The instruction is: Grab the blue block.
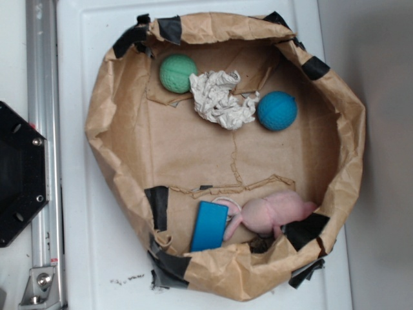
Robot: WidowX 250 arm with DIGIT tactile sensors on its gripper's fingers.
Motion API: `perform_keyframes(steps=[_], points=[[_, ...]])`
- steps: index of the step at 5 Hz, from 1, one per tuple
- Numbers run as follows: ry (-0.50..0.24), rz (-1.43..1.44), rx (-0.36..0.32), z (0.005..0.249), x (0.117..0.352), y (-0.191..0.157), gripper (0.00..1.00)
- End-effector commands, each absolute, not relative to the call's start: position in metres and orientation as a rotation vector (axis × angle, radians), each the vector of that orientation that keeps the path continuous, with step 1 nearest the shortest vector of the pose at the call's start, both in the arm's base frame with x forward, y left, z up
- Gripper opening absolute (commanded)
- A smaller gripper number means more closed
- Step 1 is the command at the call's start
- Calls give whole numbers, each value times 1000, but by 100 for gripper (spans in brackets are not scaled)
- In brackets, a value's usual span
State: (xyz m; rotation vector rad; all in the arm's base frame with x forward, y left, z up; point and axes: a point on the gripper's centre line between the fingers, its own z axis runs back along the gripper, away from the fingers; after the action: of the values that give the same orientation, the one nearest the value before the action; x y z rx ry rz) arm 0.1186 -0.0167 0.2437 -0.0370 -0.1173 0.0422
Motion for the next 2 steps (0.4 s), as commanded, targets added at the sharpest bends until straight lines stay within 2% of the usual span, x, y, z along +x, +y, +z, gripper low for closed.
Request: perform_keyframes(steps=[1, 2], points=[[-117, 42, -37, 244, 119, -17, 100], [-150, 102, -127, 224, 163, -29, 100]])
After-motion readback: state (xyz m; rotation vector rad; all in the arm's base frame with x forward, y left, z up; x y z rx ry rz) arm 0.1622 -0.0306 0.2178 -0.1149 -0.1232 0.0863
